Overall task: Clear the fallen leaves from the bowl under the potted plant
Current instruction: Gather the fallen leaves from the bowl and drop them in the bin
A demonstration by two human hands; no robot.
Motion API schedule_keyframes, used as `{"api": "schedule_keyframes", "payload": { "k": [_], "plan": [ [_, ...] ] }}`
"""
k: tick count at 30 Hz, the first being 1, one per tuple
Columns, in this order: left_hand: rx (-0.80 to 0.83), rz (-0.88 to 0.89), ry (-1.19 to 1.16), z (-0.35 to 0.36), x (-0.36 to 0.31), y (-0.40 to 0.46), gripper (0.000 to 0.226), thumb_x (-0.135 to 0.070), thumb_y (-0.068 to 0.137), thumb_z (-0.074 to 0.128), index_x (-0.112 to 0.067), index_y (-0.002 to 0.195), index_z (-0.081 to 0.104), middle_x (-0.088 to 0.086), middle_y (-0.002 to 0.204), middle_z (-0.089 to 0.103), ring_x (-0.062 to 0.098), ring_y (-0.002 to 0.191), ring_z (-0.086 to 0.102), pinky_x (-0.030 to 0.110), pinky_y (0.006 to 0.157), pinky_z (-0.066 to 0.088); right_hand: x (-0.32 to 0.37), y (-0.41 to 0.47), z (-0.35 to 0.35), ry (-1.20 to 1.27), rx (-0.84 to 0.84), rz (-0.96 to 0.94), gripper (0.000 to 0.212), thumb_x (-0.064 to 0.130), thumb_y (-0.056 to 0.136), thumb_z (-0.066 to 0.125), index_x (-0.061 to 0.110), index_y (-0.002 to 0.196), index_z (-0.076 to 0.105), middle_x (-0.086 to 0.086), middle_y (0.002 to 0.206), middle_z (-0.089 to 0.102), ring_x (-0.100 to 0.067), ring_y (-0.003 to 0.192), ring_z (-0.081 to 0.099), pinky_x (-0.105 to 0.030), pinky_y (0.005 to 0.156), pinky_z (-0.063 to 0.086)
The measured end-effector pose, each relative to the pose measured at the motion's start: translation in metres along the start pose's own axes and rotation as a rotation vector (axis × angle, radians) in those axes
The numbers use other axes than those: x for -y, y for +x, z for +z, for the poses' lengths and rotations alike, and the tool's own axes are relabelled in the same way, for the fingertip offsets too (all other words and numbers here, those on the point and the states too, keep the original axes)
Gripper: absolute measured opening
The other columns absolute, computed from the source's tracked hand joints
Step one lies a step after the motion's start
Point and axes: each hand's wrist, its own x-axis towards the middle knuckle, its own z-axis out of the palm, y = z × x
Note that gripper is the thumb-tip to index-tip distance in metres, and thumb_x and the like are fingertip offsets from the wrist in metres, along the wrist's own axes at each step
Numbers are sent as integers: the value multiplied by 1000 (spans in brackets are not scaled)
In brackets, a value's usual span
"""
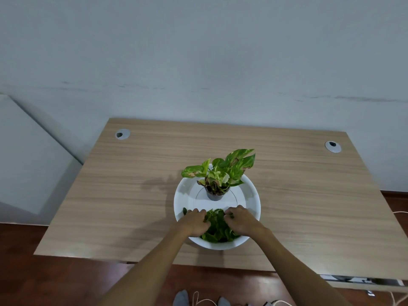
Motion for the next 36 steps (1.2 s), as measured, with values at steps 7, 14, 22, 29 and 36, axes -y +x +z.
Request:
{"api": "schedule_keyframes", "payload": {
  "k": [7, 14, 22, 29, 36],
  "plan": [
    [62, 25, -252, 5, -17, -4, 15, -20, 90, 42, -11, 78, 45, 5, 79, 51, 20, 77, 46, 30, 63, 34, 15, -6, 6, 69, 61, 25, 31, 30, 94, 42, 10, 71, 45, -9, 73, 49, -18, 65, 43, -32, 57, 32],
    [-58, -38, -224, -5, -9, 1, 36, -39, 94, 39, -8, 97, 59, 8, 87, 59, 25, 80, 57, 35, 70, 42, 11, -12, -11, 182, 9, 65, 35, 31, 96, 43, 9, 101, 70, -8, 93, 67, -20, 78, 56, -30, 68, 42],
    [-271, -26, 446, -9, 9, 10, 50, -41, 100, 29, -8, 136, 43, 16, 134, 48, 35, 126, 44, 44, 105, 37, 11, -10, -10, 63, 52, 67, 37, 33, 98, 41, 15, 123, 62, -11, 119, 66, -19, 90, 57, -28, 72, 44],
    [16, -77, -17, -7, -3, 12, 37, -39, 96, 33, -7, 95, 51, 10, 85, 52, 26, 78, 50, 35, 64, 35, 13, -6, -5, 258, 41, 222, 40, 30, 94, 42, -2, 74, 54, -11, 75, 49, -24, 70, 48, -30, 65, 38],
    [164, -208, -455, -9, -15, 12, 38, -30, 93, 42, -6, 119, 54, 11, 115, 60, 26, 107, 58, 36, 91, 51, 18, -4, -7, 428, 79, 345, 45, 34, 94, 49, -1, 120, 58, -17, 109, 64, -35, 108, 62, -44, 93, 55]
  ]
}}
